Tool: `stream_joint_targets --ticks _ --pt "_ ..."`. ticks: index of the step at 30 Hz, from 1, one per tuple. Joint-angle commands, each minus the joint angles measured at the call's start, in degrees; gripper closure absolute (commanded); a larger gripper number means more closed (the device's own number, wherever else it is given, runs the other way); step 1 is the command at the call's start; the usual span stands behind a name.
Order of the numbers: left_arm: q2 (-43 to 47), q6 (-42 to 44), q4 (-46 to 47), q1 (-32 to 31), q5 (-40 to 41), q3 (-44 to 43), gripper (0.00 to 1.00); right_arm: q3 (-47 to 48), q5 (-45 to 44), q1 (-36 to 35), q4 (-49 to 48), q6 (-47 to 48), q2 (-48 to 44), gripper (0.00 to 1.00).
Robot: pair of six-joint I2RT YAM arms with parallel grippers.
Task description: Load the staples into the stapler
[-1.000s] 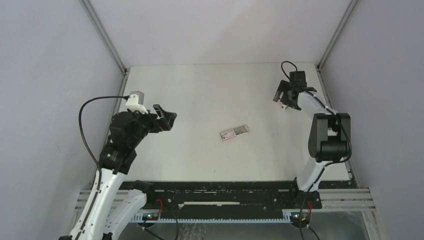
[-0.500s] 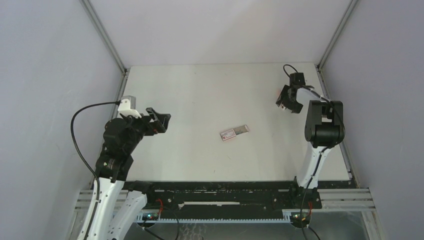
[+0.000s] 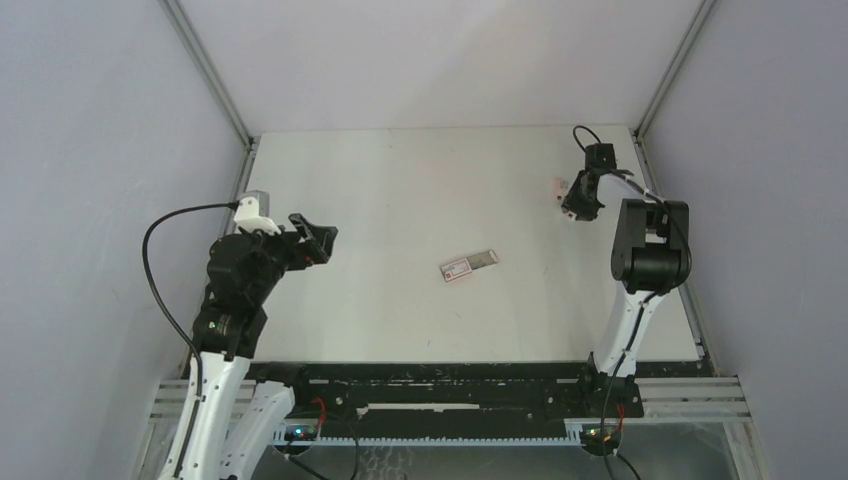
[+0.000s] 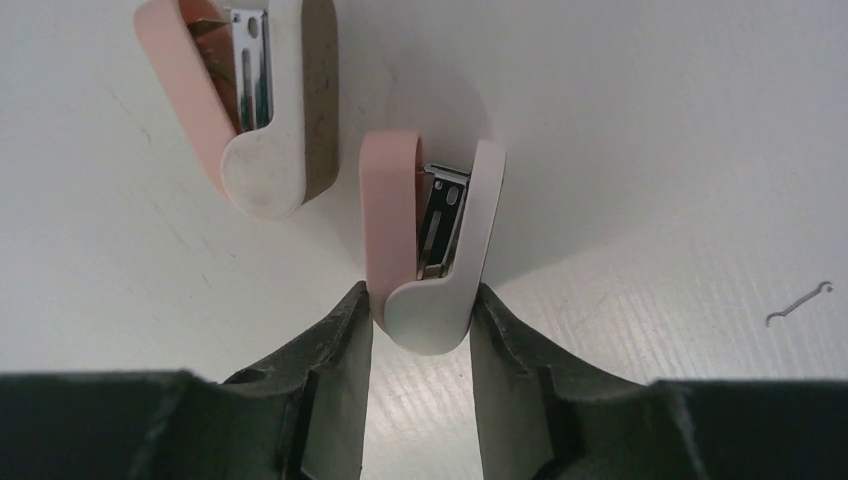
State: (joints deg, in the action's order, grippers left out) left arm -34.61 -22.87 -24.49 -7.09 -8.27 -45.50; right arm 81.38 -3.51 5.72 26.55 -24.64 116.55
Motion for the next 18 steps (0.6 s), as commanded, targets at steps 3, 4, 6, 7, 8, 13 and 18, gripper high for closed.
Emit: stream_joint_targets --ticks 3,4,6,7,8,13,18 --pt "0.6 -2.8 6.8 -1.3 -4.1 4.4 0.10 -6.6 6.1 0.2 -4.5 0.6 -11.6 0.99" --pt "0.7 -3.5 8.0 -2.7 -3.7 5.1 0.11 -9.0 7.4 0.1 -5.7 0.6 -14.3 1.00" --pt "0.7 -5.1 10.8 -7.3 -0.7 6.7 0.11 -14.5 10.4 -0.6 -8.4 0.7 -20.5 1.00" --pt "0.2 -6.0 12.9 -10.0 0.9 7.4 0.11 -17.3 11.8 -1.3 -9.8 0.9 -23.7 1.00" --pt "-0.5 -7.1 14.7 -12.9 2.1 8.0 0.11 -19.9 13.0 -2.8 -11.2 1.3 -27.2 1.00" --pt "-6.9 -12.5 25.0 -25.1 3.9 8.0 0.11 -35.8 15.2 -12.9 -21.8 2.4 -46.2 1.00" --pt "-14.8 -16.6 35.0 -33.3 2.0 6.3 0.12 -48.1 12.5 -28.0 -32.2 3.0 -61.1 1.00"
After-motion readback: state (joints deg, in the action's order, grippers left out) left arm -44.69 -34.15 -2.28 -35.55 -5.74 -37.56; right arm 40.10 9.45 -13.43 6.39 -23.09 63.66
